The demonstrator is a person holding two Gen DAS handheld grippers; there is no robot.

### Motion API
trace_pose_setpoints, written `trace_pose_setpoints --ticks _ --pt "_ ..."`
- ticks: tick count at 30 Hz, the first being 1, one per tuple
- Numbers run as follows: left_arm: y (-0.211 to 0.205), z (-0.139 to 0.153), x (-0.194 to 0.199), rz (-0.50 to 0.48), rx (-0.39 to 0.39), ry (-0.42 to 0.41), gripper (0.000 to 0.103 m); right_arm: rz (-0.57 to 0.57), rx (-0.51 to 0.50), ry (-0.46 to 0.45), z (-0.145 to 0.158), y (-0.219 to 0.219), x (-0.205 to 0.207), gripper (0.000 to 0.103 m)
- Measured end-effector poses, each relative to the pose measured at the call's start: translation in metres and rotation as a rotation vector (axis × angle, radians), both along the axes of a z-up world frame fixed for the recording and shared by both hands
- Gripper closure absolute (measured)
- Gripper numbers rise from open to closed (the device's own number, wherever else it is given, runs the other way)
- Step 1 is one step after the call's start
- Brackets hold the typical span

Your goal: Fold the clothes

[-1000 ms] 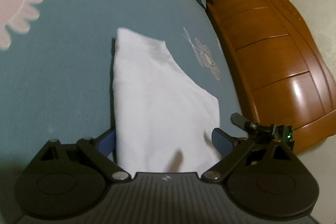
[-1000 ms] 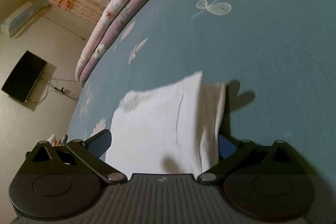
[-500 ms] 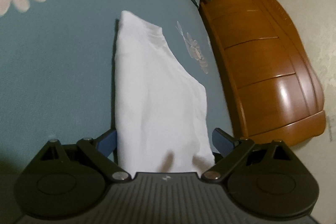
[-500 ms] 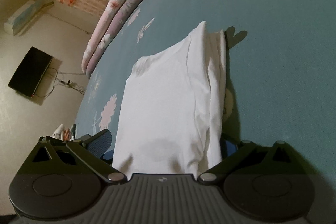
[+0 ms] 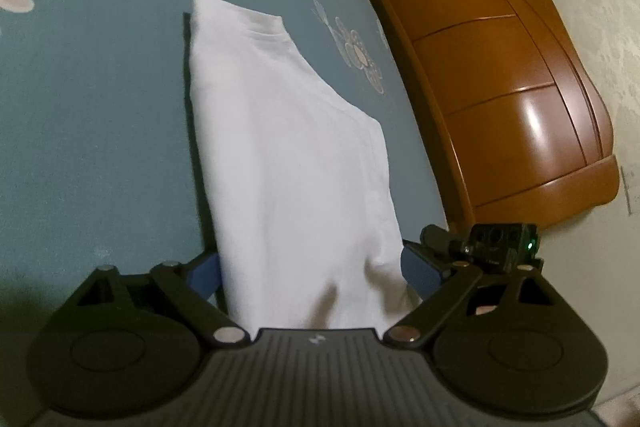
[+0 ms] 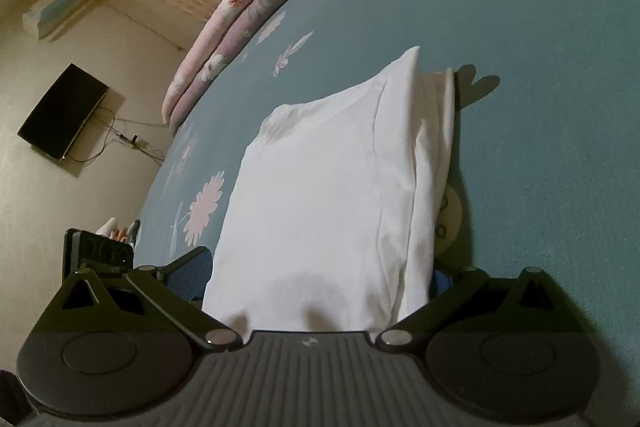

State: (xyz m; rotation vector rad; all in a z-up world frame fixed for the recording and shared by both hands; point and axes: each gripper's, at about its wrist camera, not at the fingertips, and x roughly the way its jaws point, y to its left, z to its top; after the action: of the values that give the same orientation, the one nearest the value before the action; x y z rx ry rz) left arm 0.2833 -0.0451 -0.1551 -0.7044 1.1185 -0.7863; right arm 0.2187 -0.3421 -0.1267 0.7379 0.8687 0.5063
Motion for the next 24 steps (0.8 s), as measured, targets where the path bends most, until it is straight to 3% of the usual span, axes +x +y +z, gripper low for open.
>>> trace_pose_setpoints --ticks 6,8,11,17,19,21,24 --pt "-0.022 -0.003 0.021 -0.003 0.013 -0.021 0.012 -0.037 0.021 0.018 -0.001 0.002 0.028 0.0" --pt "-0.018 -0.002 0.014 -0.011 0.023 -0.034 0.019 -0.028 0.011 0.018 0.0 0.002 0.025 0.0" --pt "-0.008 -0.002 0.006 -0.008 0.038 -0.017 0.032 -0.023 -0.019 -0.004 0.0 0.002 0.016 0.007" --pt "-0.014 0.0 0.0 -0.05 0.111 -0.083 0.037 -0.029 -0.116 -0.031 -0.001 0.008 0.007 0.021" --pt "-0.018 0.003 -0.003 -0.053 0.149 -0.105 0.037 -0.026 -0.173 -0.034 0.002 0.013 0.007 0.029" --pt "-0.021 0.006 -0.007 -0.056 0.188 -0.127 0.037 -0.051 -0.21 -0.024 0.003 0.013 0.005 0.048" --pt "-0.026 0.011 -0.012 -0.061 0.246 -0.16 0.037 -0.094 -0.23 -0.004 0.002 0.007 0.0 0.066"
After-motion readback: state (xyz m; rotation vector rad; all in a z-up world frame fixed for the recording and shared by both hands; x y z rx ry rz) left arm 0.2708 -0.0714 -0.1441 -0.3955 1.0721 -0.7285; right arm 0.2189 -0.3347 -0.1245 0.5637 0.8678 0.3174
